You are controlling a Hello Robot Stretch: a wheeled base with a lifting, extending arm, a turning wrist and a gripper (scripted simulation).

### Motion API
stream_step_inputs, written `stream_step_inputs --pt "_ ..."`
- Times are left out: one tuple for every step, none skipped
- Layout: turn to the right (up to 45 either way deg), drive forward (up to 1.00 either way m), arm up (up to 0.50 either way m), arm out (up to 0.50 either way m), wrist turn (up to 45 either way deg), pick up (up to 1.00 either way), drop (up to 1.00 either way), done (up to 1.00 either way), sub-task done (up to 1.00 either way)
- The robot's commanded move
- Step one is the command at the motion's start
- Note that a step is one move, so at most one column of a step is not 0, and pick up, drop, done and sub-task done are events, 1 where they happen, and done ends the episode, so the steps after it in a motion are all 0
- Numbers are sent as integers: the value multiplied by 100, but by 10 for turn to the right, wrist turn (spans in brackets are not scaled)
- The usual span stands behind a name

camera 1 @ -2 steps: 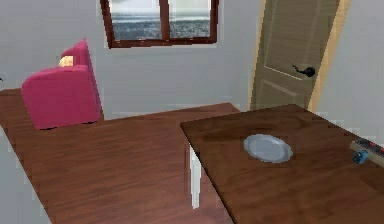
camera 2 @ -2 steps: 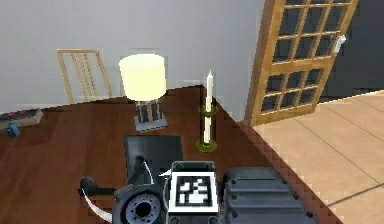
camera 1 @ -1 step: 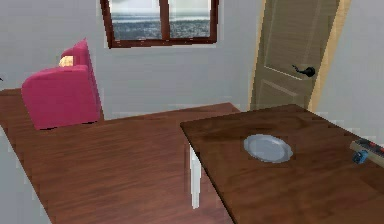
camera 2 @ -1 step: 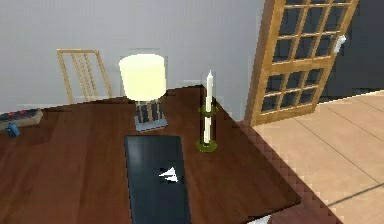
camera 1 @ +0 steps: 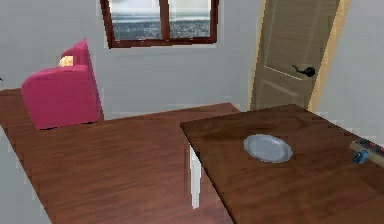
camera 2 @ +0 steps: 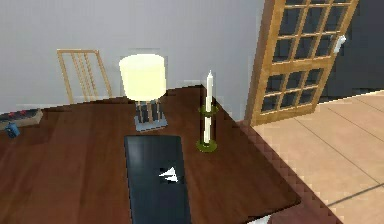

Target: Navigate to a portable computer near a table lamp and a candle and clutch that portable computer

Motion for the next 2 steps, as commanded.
stream_step_inputs --pt "0 0 10 0 0 0 0 0 0" --pt "0 0 0 0 0 0 0 100 0"
